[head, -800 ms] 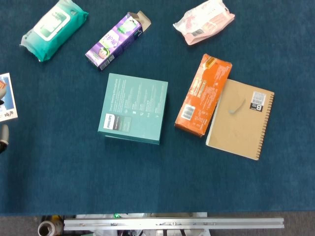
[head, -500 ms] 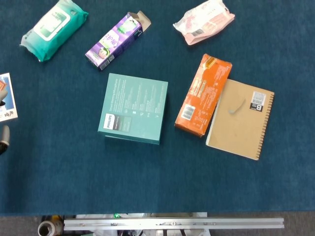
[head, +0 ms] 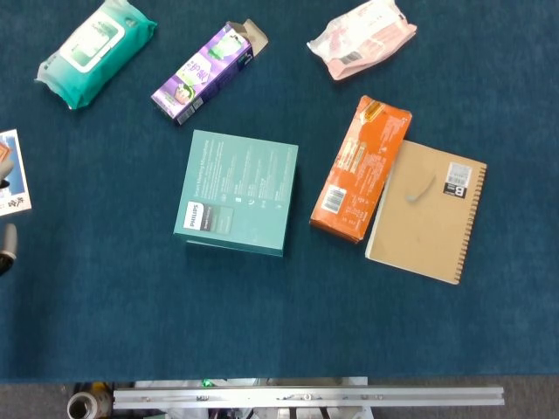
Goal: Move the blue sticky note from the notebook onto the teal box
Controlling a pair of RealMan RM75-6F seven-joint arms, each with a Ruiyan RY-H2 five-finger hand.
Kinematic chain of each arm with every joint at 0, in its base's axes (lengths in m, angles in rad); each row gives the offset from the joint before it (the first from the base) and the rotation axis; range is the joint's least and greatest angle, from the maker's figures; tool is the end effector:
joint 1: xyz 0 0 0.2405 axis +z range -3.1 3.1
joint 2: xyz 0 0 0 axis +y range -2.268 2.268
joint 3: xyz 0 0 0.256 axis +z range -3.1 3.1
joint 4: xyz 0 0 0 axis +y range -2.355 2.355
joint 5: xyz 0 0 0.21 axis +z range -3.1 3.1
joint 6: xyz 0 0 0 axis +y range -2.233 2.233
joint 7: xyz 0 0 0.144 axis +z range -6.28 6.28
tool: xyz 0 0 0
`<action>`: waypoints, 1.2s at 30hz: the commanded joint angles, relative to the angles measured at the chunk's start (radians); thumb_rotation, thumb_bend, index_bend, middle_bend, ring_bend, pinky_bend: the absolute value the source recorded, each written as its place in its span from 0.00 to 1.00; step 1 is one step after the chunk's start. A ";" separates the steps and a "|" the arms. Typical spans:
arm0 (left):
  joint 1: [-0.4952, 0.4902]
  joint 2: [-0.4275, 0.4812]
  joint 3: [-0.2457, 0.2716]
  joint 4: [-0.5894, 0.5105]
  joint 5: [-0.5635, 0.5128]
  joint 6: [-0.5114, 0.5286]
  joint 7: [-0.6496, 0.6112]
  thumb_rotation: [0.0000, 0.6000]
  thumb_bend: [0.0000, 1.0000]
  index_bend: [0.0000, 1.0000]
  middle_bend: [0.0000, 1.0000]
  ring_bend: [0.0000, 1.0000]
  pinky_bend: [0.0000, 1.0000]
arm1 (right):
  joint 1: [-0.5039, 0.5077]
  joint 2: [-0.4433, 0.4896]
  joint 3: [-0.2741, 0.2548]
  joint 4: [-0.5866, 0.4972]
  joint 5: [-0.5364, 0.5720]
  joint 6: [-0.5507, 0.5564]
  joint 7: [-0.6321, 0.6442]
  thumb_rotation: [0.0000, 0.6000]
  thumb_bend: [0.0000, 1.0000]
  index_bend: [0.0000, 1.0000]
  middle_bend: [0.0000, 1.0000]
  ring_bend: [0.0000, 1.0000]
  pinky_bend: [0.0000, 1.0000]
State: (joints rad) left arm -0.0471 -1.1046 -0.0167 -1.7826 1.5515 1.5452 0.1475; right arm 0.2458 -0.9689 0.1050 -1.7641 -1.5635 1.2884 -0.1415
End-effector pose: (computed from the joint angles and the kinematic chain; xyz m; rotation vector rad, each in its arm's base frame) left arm -0.2768 0.1606 0.1516 -1.3937 -0.8931 -0.9291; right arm -0.2535 -0.2319 0.1694 1.6690 -0.7339 0.8681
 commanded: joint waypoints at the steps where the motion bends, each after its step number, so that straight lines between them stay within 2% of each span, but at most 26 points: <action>1: 0.002 0.002 0.001 -0.001 -0.001 0.002 0.001 1.00 0.48 0.14 0.30 0.26 0.31 | 0.071 -0.028 0.025 0.000 0.037 -0.096 -0.054 1.00 0.25 0.51 0.91 0.97 1.00; 5: 0.003 0.002 0.000 -0.001 -0.002 0.001 -0.001 1.00 0.48 0.14 0.30 0.26 0.31 | 0.139 -0.065 0.031 0.016 0.077 -0.200 -0.088 1.00 0.27 0.51 1.00 1.00 1.00; 14: -0.006 -0.003 -0.004 0.019 -0.021 -0.024 -0.019 1.00 0.48 0.14 0.30 0.26 0.31 | 0.242 -0.186 0.019 0.072 0.151 -0.344 -0.186 1.00 0.28 0.51 1.00 1.00 1.00; 36: -0.010 -0.016 -0.008 0.060 -0.056 -0.049 -0.078 1.00 0.48 0.14 0.30 0.26 0.31 | 0.357 -0.418 -0.027 0.270 0.267 -0.463 -0.267 1.00 0.29 0.51 1.00 1.00 1.00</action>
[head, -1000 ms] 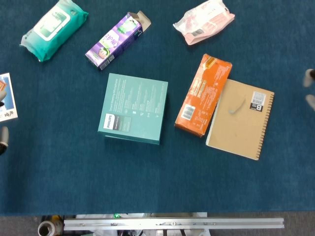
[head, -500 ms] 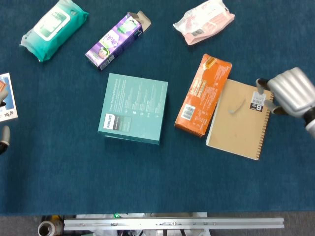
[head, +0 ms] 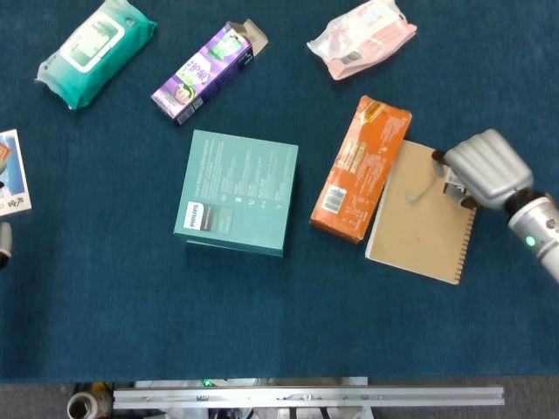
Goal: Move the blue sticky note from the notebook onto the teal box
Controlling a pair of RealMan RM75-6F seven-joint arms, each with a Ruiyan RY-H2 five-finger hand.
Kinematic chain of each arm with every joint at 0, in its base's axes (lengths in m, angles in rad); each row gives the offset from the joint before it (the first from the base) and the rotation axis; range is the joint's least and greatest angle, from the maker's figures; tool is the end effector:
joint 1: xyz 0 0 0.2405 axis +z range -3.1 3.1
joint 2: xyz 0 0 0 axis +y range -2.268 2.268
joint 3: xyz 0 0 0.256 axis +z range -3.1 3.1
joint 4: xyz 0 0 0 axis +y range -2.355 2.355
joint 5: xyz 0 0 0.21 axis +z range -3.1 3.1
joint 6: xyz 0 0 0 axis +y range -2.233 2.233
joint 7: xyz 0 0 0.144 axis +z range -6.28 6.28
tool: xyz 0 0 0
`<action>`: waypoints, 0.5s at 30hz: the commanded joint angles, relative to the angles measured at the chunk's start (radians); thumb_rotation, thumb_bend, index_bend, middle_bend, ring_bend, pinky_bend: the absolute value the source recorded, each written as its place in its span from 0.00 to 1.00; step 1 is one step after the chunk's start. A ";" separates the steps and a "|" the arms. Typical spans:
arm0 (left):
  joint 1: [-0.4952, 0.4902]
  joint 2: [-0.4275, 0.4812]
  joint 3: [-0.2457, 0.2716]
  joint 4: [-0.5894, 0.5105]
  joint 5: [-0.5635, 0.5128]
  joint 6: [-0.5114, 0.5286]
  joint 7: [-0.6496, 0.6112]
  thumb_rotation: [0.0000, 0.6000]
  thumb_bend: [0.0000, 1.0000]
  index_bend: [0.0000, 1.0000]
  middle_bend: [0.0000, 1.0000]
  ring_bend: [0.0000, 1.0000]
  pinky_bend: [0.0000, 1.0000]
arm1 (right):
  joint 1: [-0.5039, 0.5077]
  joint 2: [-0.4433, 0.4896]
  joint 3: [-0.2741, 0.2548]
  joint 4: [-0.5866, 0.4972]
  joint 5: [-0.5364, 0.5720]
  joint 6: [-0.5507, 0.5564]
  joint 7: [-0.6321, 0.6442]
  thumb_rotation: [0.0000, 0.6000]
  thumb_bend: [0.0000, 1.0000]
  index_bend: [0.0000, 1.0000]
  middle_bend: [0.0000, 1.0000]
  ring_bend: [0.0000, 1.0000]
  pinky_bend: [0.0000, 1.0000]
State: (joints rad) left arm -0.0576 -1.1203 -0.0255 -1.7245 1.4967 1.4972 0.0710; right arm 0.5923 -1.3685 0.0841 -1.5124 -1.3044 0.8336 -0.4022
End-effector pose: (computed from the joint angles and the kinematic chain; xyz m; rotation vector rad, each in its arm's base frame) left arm -0.2944 0.1660 0.1475 -1.3681 -0.9654 -0.9091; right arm -0.2230 -0.3045 0.0123 2.0583 -0.7875 0.6112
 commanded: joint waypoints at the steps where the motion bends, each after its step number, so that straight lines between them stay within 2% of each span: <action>1: 0.001 0.001 0.001 0.003 -0.002 -0.001 -0.004 1.00 0.48 0.14 0.30 0.26 0.31 | 0.016 -0.027 -0.009 0.026 0.011 -0.013 -0.009 1.00 0.28 0.51 1.00 1.00 1.00; 15: 0.002 -0.001 -0.004 0.026 -0.014 -0.005 -0.042 1.00 0.48 0.14 0.30 0.26 0.31 | 0.049 -0.087 -0.022 0.097 0.041 -0.028 -0.015 1.00 0.28 0.51 1.00 1.00 1.00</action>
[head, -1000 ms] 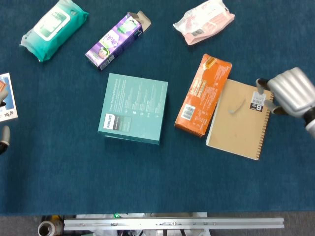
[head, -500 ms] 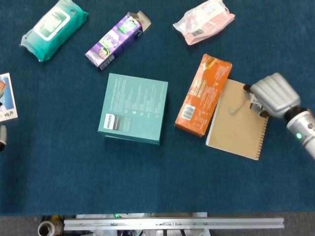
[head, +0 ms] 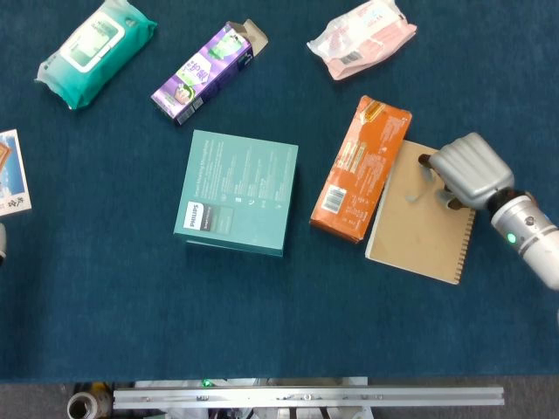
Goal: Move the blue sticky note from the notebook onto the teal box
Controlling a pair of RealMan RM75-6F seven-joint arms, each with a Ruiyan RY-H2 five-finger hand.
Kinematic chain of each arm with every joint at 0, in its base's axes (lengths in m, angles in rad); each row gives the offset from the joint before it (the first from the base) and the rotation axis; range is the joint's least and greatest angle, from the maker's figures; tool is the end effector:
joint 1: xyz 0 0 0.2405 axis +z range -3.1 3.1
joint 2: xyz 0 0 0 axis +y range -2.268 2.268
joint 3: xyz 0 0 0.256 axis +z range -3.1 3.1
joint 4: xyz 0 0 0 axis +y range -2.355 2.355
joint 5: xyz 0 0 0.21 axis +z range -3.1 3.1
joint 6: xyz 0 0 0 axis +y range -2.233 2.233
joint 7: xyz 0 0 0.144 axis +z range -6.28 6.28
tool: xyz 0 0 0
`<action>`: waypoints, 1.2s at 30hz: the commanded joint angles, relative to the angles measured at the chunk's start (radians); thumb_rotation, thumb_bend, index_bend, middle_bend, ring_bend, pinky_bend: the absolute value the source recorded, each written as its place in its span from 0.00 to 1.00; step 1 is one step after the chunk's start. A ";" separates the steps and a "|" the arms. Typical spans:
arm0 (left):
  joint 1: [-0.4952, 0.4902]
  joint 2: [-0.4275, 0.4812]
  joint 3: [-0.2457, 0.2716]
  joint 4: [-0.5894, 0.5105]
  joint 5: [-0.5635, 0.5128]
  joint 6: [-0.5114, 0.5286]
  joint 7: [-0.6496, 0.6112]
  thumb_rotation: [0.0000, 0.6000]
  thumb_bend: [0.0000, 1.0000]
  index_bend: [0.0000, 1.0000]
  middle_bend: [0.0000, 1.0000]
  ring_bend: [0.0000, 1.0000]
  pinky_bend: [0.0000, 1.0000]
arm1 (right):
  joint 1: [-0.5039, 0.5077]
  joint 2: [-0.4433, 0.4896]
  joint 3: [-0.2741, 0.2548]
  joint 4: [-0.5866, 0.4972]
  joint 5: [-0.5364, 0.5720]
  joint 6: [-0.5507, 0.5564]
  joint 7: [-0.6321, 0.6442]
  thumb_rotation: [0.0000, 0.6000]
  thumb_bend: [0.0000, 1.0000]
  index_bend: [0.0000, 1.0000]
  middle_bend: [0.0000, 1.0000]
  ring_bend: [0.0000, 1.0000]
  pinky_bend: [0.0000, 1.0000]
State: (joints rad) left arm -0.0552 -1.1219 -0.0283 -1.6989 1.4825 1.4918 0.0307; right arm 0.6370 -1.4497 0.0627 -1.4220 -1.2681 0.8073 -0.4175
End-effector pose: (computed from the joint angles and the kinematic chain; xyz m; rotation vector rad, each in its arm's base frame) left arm -0.3020 0.1661 0.1492 -1.3477 -0.9866 -0.9104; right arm -0.2238 -0.3124 -0.0119 2.0889 -0.7793 0.5704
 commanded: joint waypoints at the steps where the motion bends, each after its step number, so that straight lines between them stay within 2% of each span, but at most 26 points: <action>1: 0.000 0.001 -0.001 0.002 0.001 0.001 -0.003 1.00 0.48 0.14 0.30 0.26 0.31 | 0.007 -0.009 -0.001 0.010 0.006 -0.004 0.000 1.00 0.28 0.51 1.00 1.00 1.00; 20: 0.006 -0.004 0.000 0.028 -0.007 0.001 -0.029 1.00 0.48 0.14 0.30 0.26 0.31 | 0.043 -0.054 -0.013 0.068 0.064 -0.027 -0.034 1.00 0.33 0.55 1.00 1.00 1.00; 36: 0.010 -0.007 0.001 0.046 -0.008 0.002 -0.050 1.00 0.48 0.14 0.30 0.26 0.31 | 0.050 -0.060 -0.026 0.062 0.092 -0.017 -0.052 1.00 0.36 0.60 1.00 1.00 1.00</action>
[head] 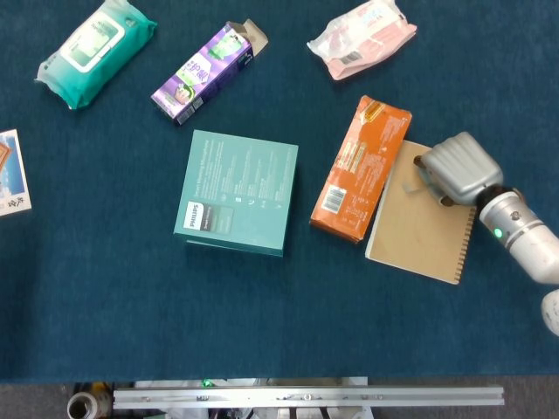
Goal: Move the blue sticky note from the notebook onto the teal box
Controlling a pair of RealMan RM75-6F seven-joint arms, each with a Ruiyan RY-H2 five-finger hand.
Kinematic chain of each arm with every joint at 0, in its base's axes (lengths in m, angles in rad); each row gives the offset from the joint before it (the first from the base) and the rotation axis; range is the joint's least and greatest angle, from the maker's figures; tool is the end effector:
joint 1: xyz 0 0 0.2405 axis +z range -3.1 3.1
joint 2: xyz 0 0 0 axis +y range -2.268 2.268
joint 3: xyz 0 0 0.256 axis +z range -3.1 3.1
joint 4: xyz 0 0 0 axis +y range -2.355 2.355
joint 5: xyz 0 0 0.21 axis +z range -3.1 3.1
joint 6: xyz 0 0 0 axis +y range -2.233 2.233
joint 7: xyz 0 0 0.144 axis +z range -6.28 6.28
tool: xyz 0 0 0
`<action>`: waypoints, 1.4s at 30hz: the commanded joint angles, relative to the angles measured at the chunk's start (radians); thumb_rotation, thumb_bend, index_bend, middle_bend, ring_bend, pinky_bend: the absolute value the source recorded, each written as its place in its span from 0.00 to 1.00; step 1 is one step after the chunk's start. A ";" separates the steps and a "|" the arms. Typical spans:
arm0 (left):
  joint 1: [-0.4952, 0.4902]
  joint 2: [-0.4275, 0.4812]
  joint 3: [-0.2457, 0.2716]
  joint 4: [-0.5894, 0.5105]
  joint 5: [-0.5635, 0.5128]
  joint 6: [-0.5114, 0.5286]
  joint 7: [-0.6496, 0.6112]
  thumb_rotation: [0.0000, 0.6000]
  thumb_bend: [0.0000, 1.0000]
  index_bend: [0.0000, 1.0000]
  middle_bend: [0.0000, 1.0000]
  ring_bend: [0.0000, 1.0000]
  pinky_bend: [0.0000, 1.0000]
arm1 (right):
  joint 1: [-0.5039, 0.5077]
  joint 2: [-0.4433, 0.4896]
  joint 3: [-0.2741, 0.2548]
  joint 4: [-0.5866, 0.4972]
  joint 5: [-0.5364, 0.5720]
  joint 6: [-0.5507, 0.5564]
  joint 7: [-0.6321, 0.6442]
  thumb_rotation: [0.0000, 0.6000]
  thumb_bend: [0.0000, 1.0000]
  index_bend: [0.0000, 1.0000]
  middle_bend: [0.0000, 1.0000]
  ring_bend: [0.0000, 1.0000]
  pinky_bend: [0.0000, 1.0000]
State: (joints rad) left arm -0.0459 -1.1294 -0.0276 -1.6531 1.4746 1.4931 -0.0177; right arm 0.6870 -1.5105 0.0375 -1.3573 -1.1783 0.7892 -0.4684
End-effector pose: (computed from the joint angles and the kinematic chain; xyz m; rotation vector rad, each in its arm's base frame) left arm -0.3132 0.1635 0.1513 -1.3261 -1.0009 -0.9073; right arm -0.2247 -0.3207 -0.0296 2.0976 -0.7751 0.5072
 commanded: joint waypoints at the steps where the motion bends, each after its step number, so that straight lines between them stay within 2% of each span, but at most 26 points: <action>1: 0.000 0.000 0.000 0.001 0.001 0.001 -0.002 1.00 0.48 0.14 0.30 0.26 0.31 | 0.000 0.003 0.000 -0.006 0.003 0.003 -0.001 1.00 0.36 0.60 1.00 1.00 1.00; 7: 0.003 0.007 -0.001 -0.001 0.003 0.007 -0.002 1.00 0.48 0.14 0.30 0.26 0.31 | 0.001 0.050 0.019 -0.081 -0.015 0.039 0.020 1.00 0.36 0.60 1.00 1.00 1.00; 12: 0.004 0.016 0.004 -0.011 0.017 0.011 0.009 1.00 0.48 0.14 0.30 0.26 0.31 | 0.021 0.135 0.058 -0.194 -0.050 0.082 0.012 1.00 0.36 0.60 1.00 1.00 1.00; 21: -0.007 0.035 0.015 -0.049 0.056 0.006 0.051 1.00 0.48 0.14 0.30 0.26 0.31 | 0.102 0.227 0.130 -0.348 -0.037 0.085 -0.097 1.00 0.36 0.60 1.00 1.00 1.00; 32: -0.040 0.081 0.022 -0.121 0.108 -0.020 0.102 1.00 0.48 0.14 0.30 0.26 0.31 | 0.231 0.147 0.147 -0.391 0.117 0.056 -0.295 1.00 0.36 0.60 1.00 1.00 1.00; 42: -0.033 0.100 0.041 -0.168 0.144 -0.006 0.142 1.00 0.48 0.14 0.30 0.26 0.31 | 0.319 0.026 0.166 -0.364 0.237 0.070 -0.324 1.00 0.36 0.60 1.00 1.00 1.00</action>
State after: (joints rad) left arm -0.0796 -1.0295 0.0133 -1.8205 1.6182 1.4863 0.1238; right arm 0.9905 -1.4643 0.2002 -1.7313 -0.9625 0.8580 -0.7898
